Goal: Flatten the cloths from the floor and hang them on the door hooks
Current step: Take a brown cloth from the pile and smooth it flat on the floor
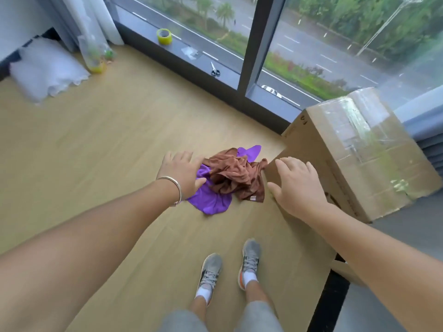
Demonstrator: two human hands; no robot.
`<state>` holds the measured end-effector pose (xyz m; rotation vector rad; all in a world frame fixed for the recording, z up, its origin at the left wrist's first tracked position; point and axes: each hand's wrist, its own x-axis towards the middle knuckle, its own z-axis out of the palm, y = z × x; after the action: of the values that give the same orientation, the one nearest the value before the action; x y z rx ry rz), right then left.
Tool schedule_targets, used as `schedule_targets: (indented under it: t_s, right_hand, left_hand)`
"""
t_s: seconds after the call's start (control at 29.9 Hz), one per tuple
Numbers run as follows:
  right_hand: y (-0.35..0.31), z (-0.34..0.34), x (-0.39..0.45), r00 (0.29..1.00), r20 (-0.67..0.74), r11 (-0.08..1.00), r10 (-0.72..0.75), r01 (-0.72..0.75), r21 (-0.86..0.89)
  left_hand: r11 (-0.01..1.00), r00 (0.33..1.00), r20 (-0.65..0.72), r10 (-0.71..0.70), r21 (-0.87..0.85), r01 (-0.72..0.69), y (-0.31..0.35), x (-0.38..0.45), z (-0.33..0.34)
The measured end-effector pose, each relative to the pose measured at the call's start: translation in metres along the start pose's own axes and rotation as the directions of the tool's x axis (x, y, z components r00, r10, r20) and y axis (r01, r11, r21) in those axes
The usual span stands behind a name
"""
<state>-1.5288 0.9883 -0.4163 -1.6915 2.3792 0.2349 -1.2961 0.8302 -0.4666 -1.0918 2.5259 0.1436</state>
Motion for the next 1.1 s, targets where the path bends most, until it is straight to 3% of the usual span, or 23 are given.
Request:
schedule_targets:
  t_s: [0.2,0.44,0.74,0.94,1.04,1.1]
  right_hand:
    - [0.020,0.128,0.075,0.983,0.128,0.991,-0.131,0.130,0.014]
    - [0.052,0.299,0.157,0.963,0.180,0.980,-0.198,0.193,0.047]
    - [0.045,0.500,0.249,0.969,0.128,0.978,-0.210,0.208,0.031]
    - [0.022,0.582,0.298,0.980,0.023,0.980,-0.200,0.200,-0.005]
    - [0.019,0.598,0.313,0.977,-0.024,0.977,-0.212,0.212,-0.030]
    - [0.022,0.593,0.323,0.977,-0.056,0.978,-0.208,0.206,-0.041]
  left_hand:
    - [0.992,0.988,0.116,-0.104,-0.059,0.111,0.024,0.042,0.118]
    - [0.982,0.983,0.160,-0.094,-0.148,0.119,0.066,0.148,0.268]
    - [0.984,0.997,0.035,-0.063,-0.164,0.068,0.083,0.294,0.440]
    - [0.977,0.994,-0.062,-0.085,-0.200,0.071,0.077,0.363,0.501]
    - [0.952,0.977,-0.117,-0.179,-0.270,0.142,0.076,0.380,0.513]
    - [0.922,0.962,-0.080,-0.260,-0.316,0.222,0.076,0.387,0.511]
